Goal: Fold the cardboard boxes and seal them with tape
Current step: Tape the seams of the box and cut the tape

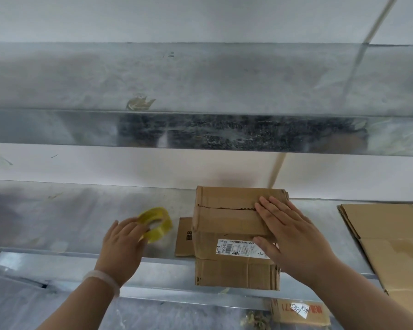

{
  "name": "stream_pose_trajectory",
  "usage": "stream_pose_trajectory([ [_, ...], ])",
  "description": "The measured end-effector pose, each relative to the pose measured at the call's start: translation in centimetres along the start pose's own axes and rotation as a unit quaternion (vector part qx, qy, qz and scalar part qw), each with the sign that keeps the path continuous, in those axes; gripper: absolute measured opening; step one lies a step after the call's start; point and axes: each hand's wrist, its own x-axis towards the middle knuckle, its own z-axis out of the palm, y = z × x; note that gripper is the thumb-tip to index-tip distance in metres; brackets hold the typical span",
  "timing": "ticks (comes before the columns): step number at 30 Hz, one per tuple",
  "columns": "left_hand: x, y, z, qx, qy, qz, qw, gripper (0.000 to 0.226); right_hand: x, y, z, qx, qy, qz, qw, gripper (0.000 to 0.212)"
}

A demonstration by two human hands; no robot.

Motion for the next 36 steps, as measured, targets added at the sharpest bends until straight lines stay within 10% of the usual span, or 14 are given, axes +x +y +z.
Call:
stream_pose_trajectory([
  [6,4.6,9.6,-8.5,-0.306,0.089,0.006,0.948,0.021,0.1,0.0,0.3,0.015,0.030,-0.009,0.999,0.071],
  [10,8.3,15.8,-10.8,-0.377,-0.008,0.091,0.922,0.017,0.2,-0.1,0.4,0.017,0.053,-0.013,0.998,0.070],
  [20,12.1,20.1,-7.5,-0.299,-0.167,0.045,0.938,0.020,0.2,0.8,0.2,0.156,0.019,-0.030,0.987,0.091],
  [23,12.6,20.3,-7.6,-0.291,-0.176,0.051,0.939,0.016,-0.2,0.9,-1.1,0.364,0.007,0.038,0.930,0.073],
  [27,12.6,21.1,-7.5,-0.263,-0.194,0.067,0.943,0.018,0.1,0.3,-3.7,0.608,0.073,0.226,0.758,0.021],
  [36,13.0,23.1,-7.7,-0.191,-0.217,0.098,0.952,0.027,1.4,1.5,-4.0,0.542,0.054,0.327,0.772,0.022],
])
